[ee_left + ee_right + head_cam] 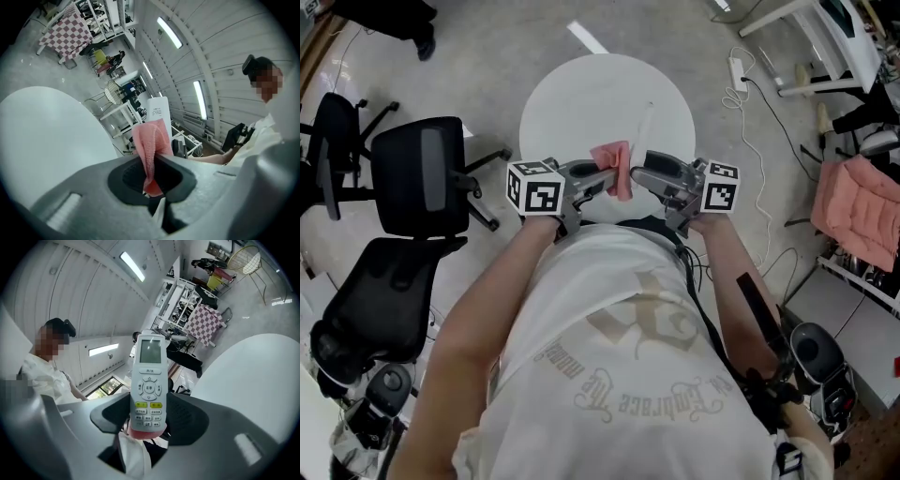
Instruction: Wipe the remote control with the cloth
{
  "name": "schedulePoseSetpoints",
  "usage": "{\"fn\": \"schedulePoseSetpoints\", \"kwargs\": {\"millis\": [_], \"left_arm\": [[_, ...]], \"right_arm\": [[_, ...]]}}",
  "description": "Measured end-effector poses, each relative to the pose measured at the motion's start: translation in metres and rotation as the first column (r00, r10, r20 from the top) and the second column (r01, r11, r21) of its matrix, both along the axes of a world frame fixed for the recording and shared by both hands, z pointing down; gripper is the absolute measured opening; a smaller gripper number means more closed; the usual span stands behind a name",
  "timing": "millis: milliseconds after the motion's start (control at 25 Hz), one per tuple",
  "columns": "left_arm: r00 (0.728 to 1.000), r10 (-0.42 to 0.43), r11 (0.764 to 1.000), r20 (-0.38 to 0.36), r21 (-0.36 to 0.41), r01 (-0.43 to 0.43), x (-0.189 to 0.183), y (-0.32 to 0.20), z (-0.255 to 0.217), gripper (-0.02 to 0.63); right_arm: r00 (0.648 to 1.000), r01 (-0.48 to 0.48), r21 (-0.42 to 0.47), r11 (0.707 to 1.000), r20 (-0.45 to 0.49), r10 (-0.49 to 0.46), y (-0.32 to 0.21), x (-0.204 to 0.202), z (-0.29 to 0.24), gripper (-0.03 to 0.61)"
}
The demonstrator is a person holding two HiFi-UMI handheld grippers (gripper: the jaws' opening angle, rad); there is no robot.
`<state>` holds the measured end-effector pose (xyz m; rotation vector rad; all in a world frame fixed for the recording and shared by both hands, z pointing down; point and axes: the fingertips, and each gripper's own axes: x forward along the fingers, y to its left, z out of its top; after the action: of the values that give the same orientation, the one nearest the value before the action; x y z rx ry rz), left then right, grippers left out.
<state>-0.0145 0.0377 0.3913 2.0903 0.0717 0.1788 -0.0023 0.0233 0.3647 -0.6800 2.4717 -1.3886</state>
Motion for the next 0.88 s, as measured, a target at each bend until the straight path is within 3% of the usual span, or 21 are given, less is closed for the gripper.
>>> {"fn": "schedulePoseSetpoints", "kwargs": {"millis": [440,880], "left_arm": [[0.996,-0.077,0.997,-0.039,0.000,0.077,0.003,-0.034,-0.012,0.020],[0.983,-0.148,0.989,-0.108,0.011,0.150,0.005,-0.081,-0.047,0.020]], "right_arm": [[0.980,0.150,-0.035,0.988,-0.128,-0.154,0.027,-0.015,0.025,0.249],[0.955,0.226,-0.016,0.974,-0.191,-0.225,0.043,-0.015,0.034,0.249]]}}
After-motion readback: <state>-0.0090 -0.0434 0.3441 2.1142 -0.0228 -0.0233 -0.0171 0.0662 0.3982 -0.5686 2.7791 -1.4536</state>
